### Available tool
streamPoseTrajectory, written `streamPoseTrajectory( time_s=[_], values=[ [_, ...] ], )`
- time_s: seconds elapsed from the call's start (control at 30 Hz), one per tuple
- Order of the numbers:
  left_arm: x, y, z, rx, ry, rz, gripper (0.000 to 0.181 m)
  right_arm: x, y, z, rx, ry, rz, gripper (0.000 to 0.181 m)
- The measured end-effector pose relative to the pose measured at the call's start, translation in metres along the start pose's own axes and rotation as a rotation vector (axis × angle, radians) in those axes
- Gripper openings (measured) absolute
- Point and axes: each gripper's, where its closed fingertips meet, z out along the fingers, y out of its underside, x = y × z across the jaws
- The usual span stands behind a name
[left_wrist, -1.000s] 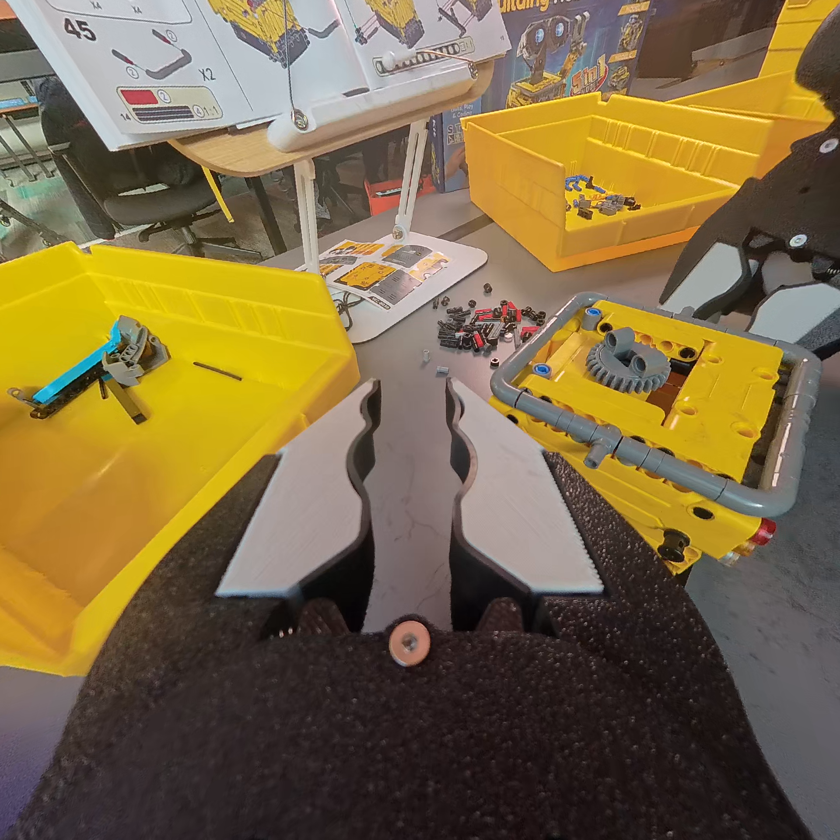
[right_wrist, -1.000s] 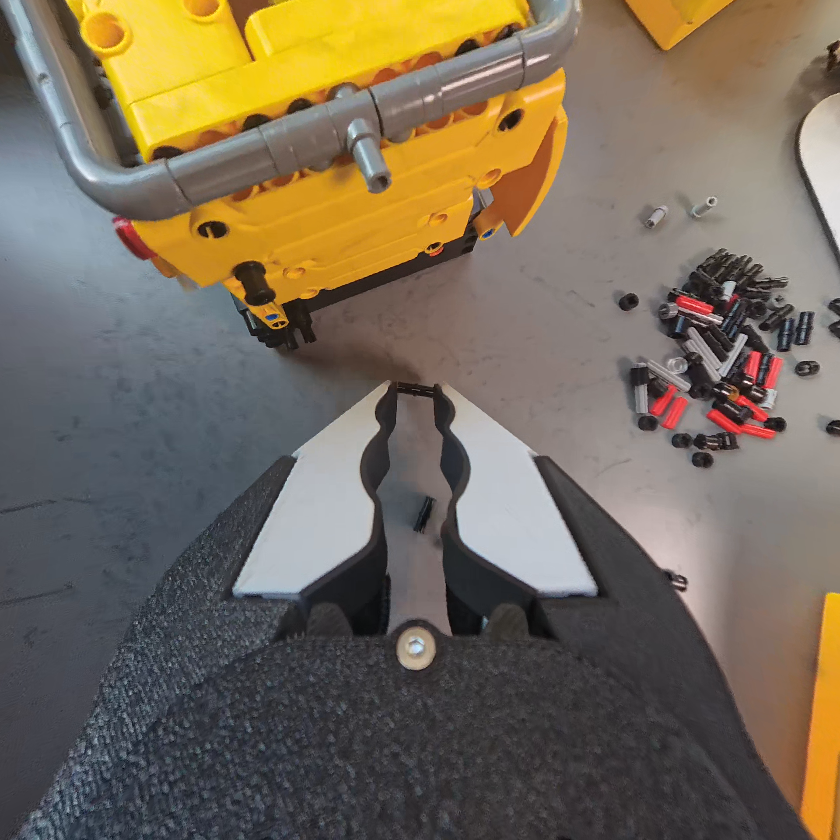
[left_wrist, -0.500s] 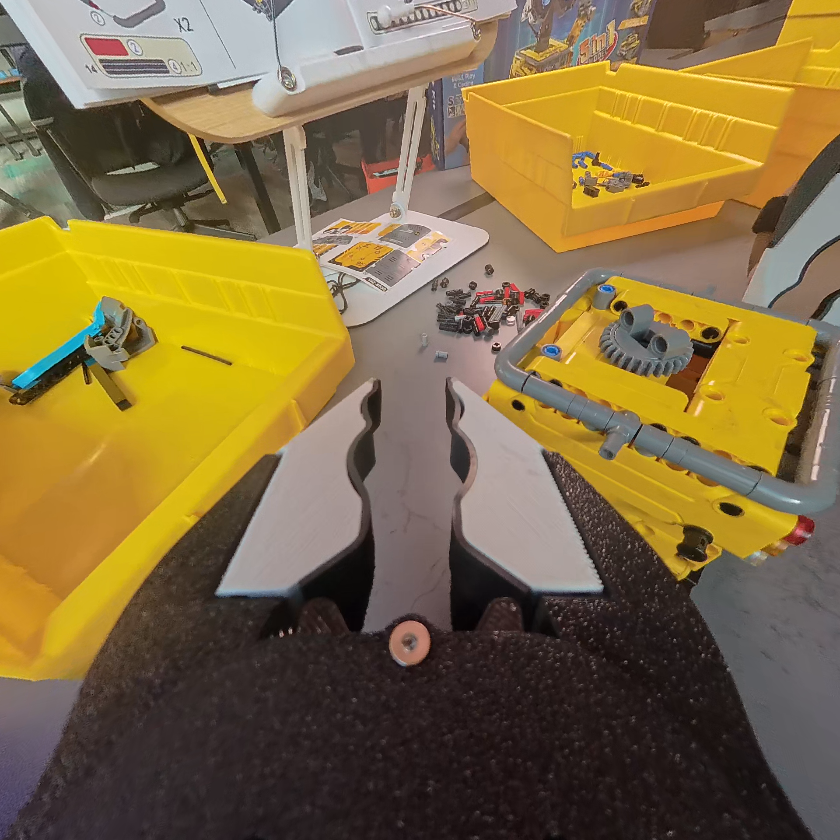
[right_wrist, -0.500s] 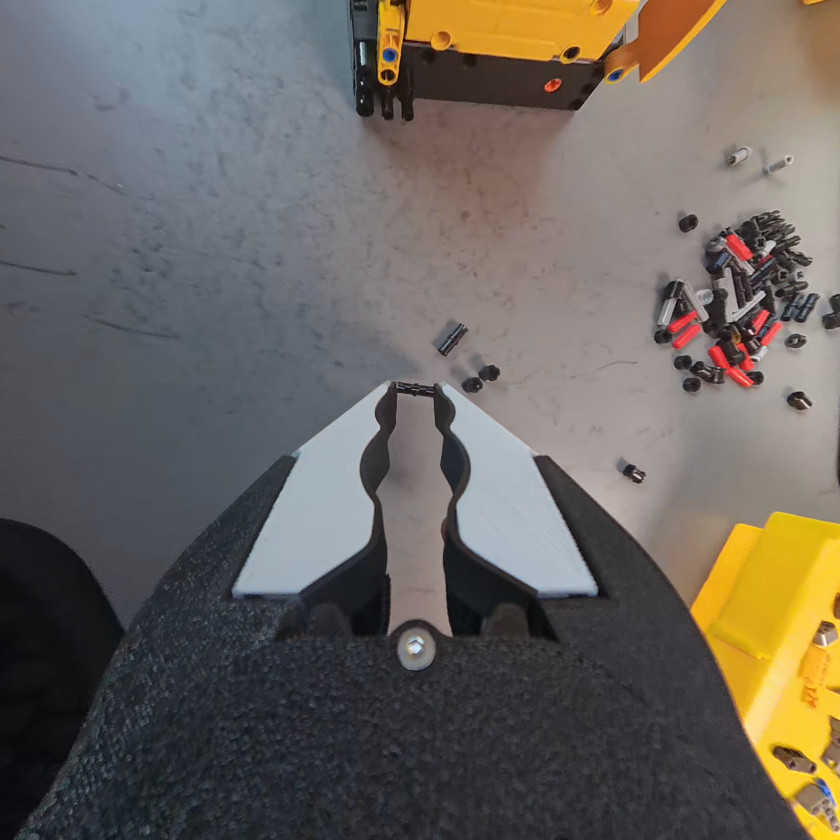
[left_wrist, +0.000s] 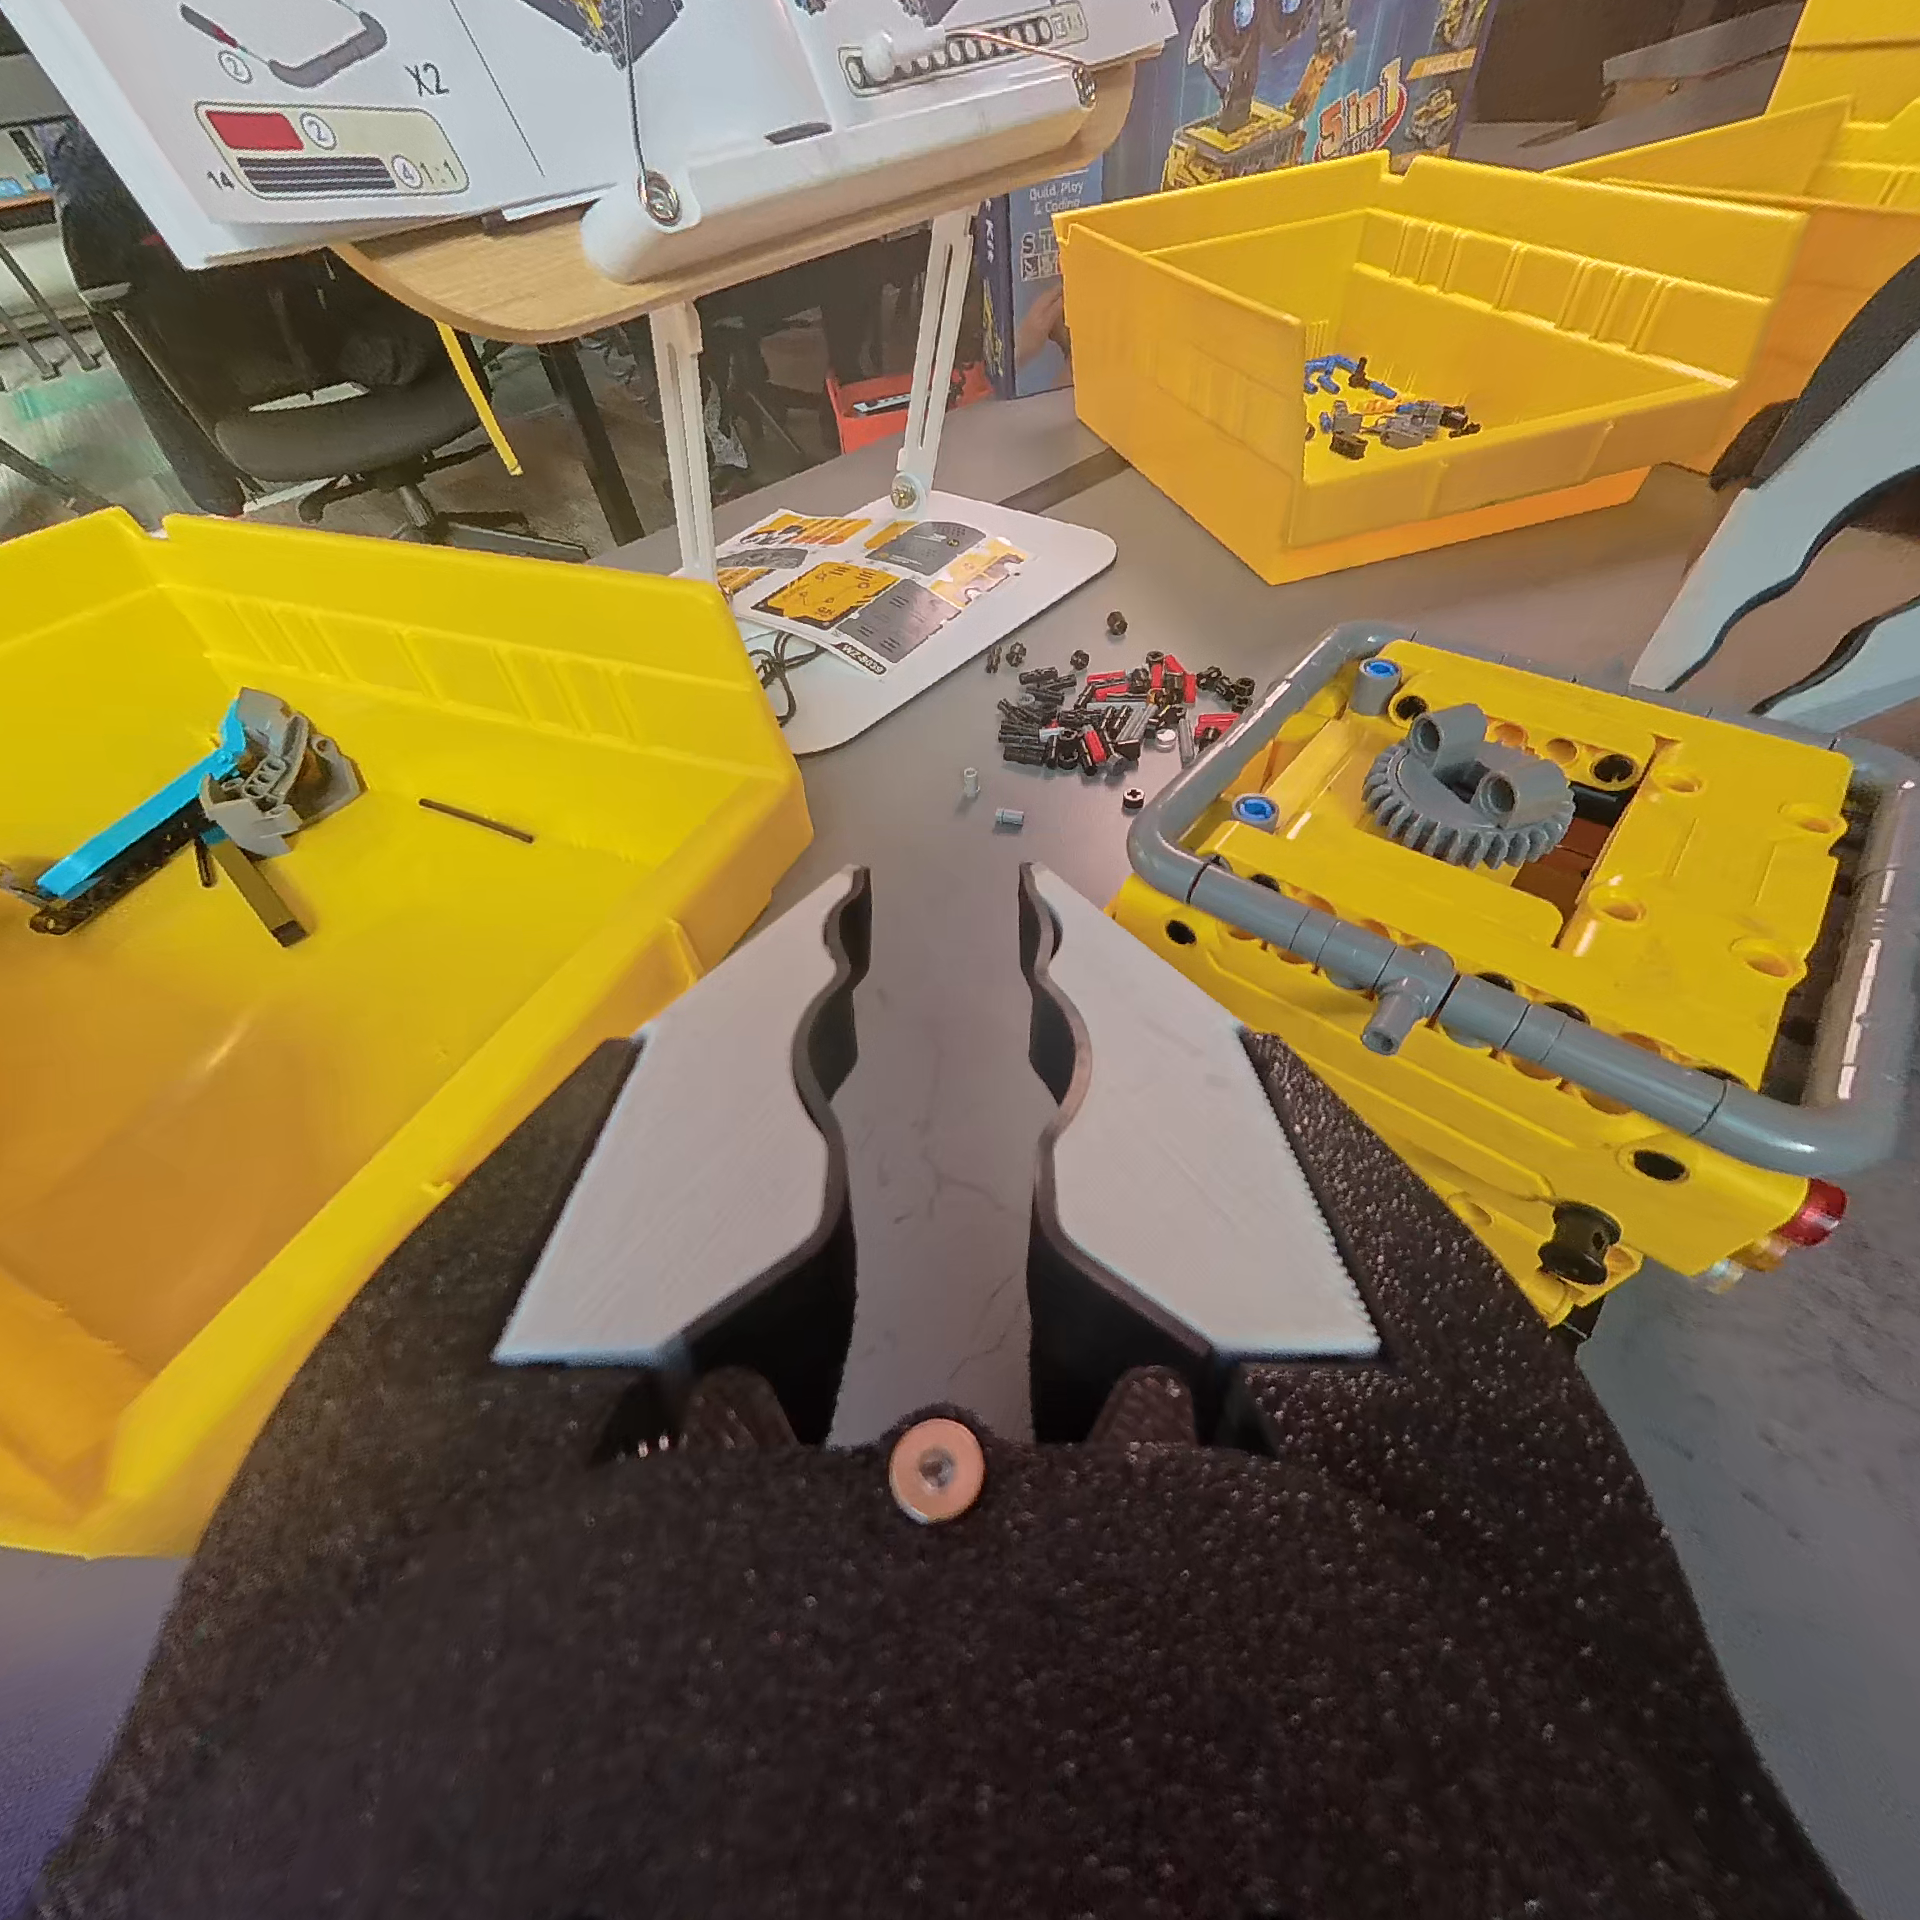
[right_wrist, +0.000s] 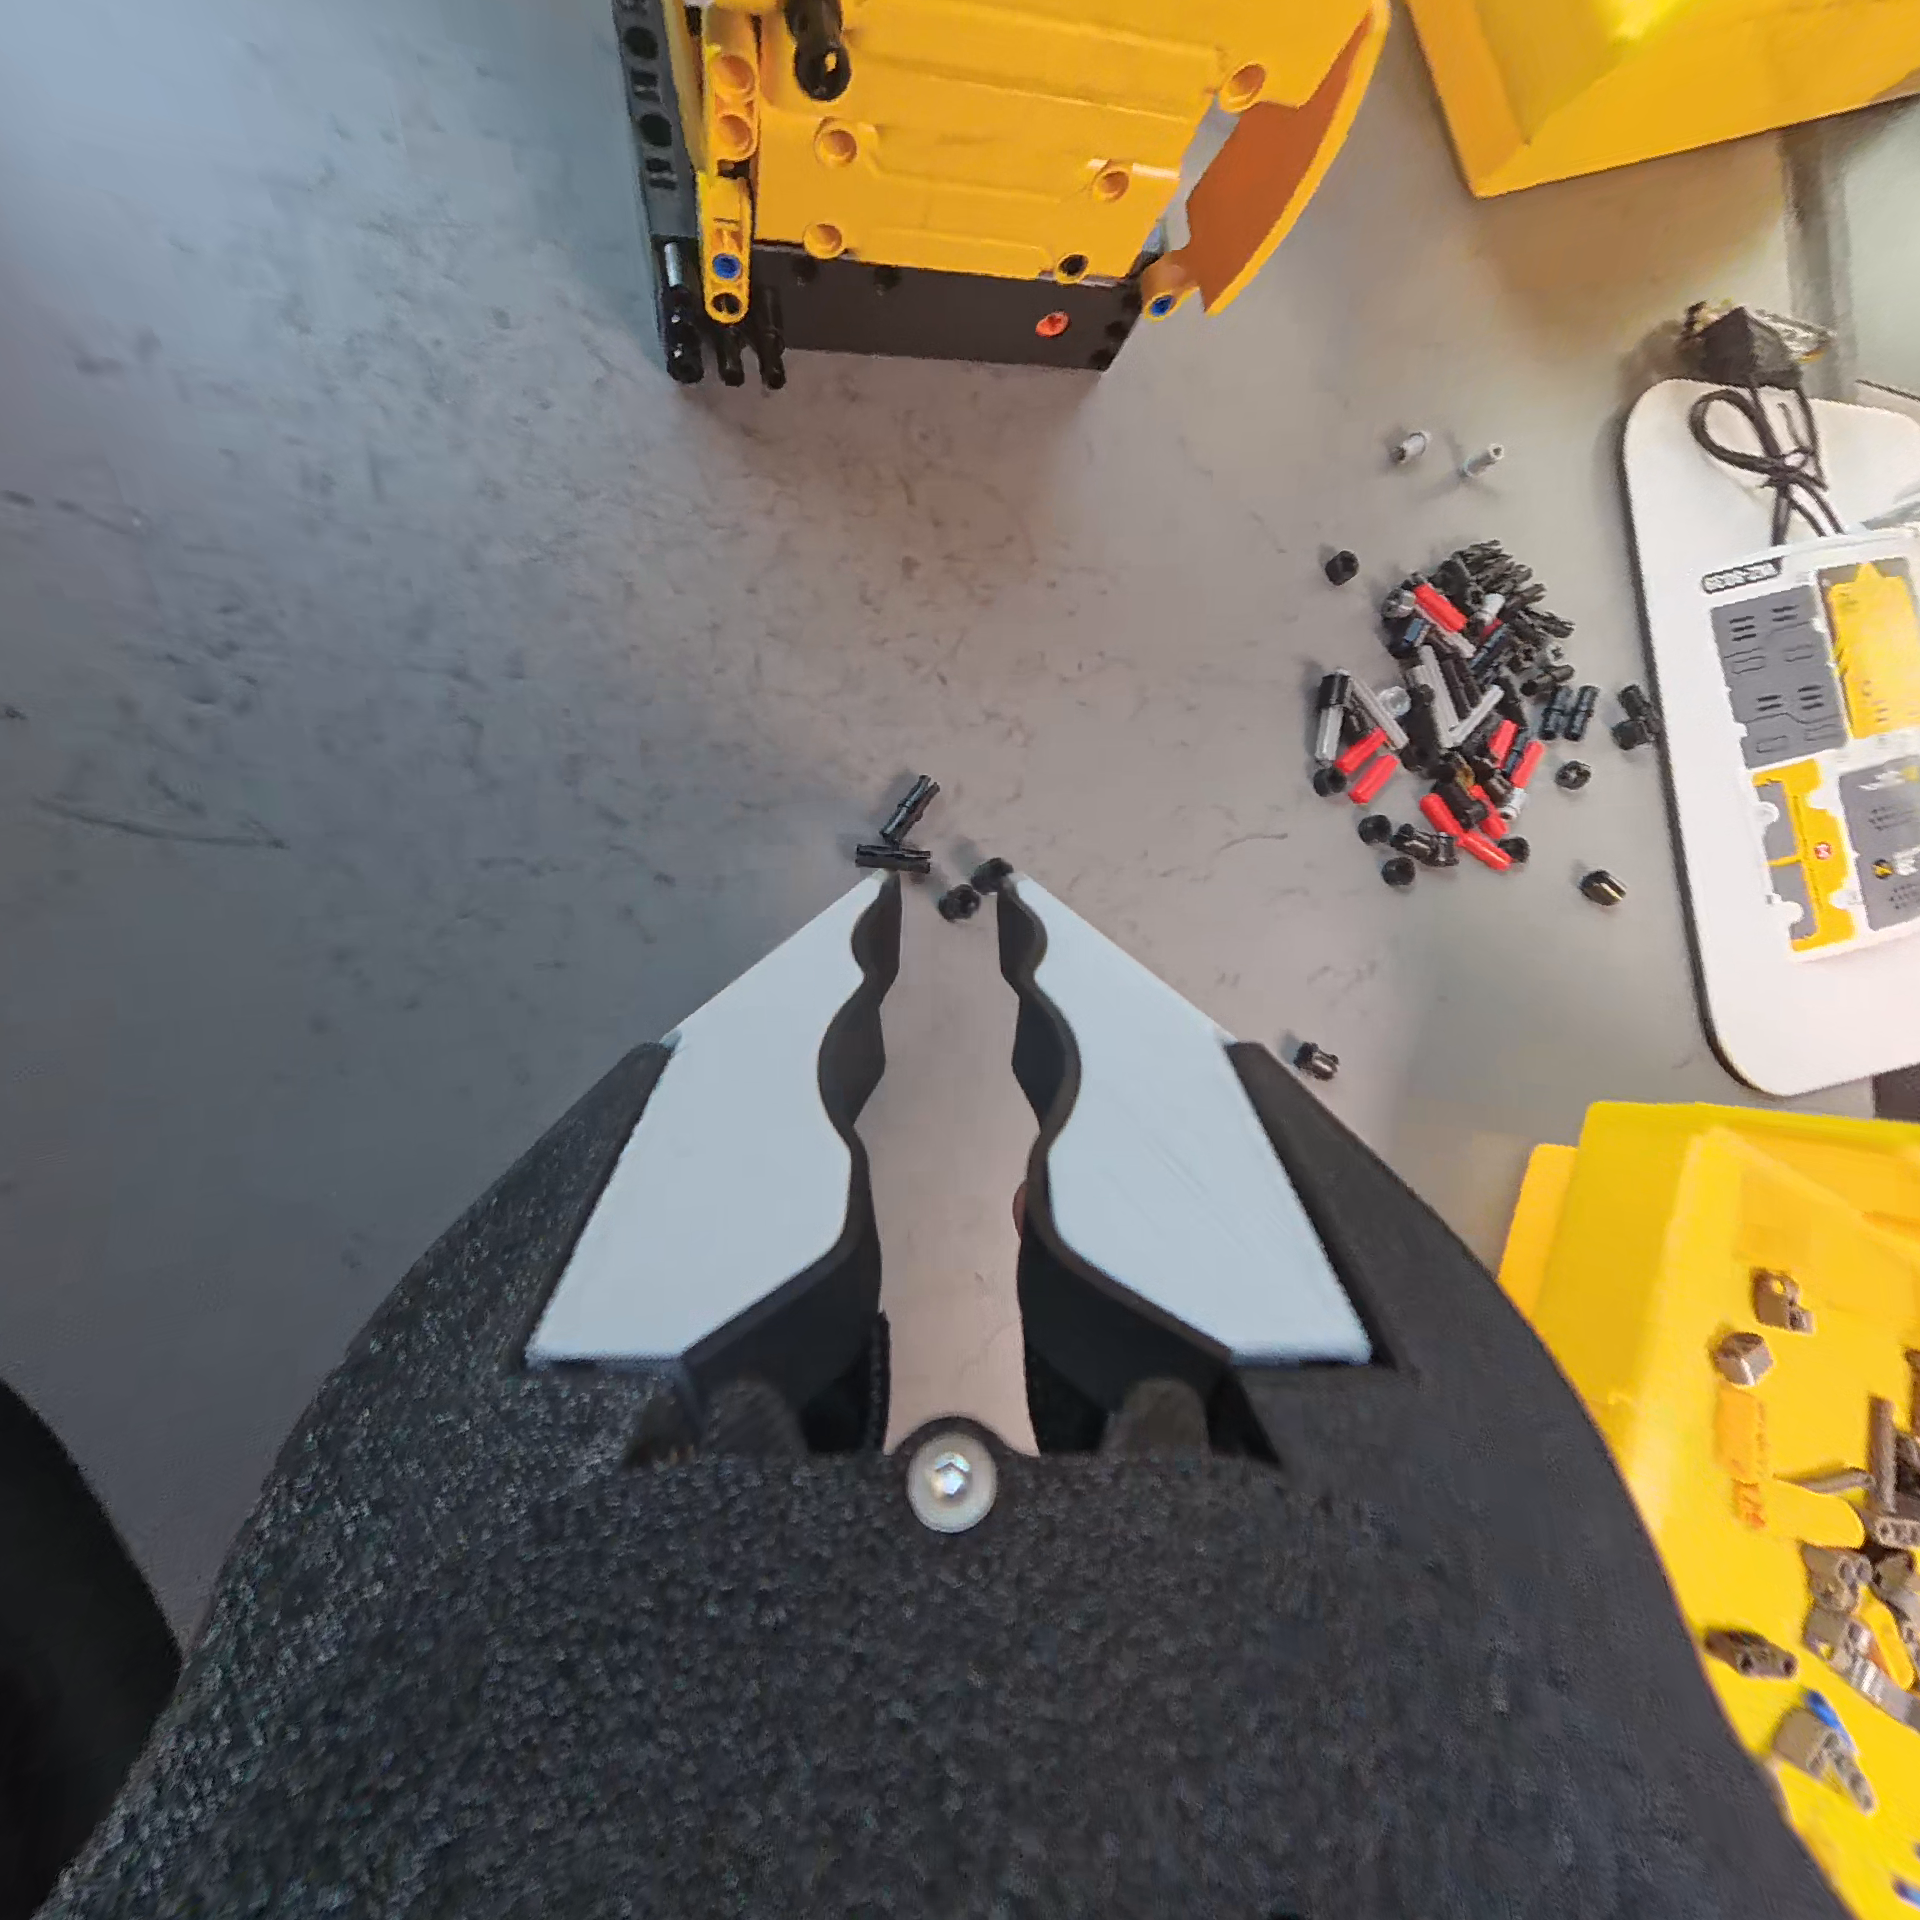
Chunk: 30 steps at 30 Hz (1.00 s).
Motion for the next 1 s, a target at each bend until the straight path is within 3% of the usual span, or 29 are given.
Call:
streamPoseTrajectory(
  time_s=[0.33,0.43,0.77,1.0],
  values=[
    [-0.004,-0.003,-0.001,0.018,-0.024,-0.008,0.028,0.073,-0.009,-0.033,0.302,0.406,0.308,0.020],
    [-0.006,-0.003,-0.001,0.021,-0.035,-0.011,0.028,0.087,0.003,-0.031,0.293,0.473,0.369,0.022],
    [-0.004,0.004,0.003,-0.001,-0.031,-0.009,0.028,0.085,0.056,-0.003,0.067,0.402,0.513,0.021],
    [-0.005,0.005,0.003,-0.006,-0.034,-0.010,0.028,0.090,0.060,0.010,0.009,0.326,0.543,0.018]
  ],
)
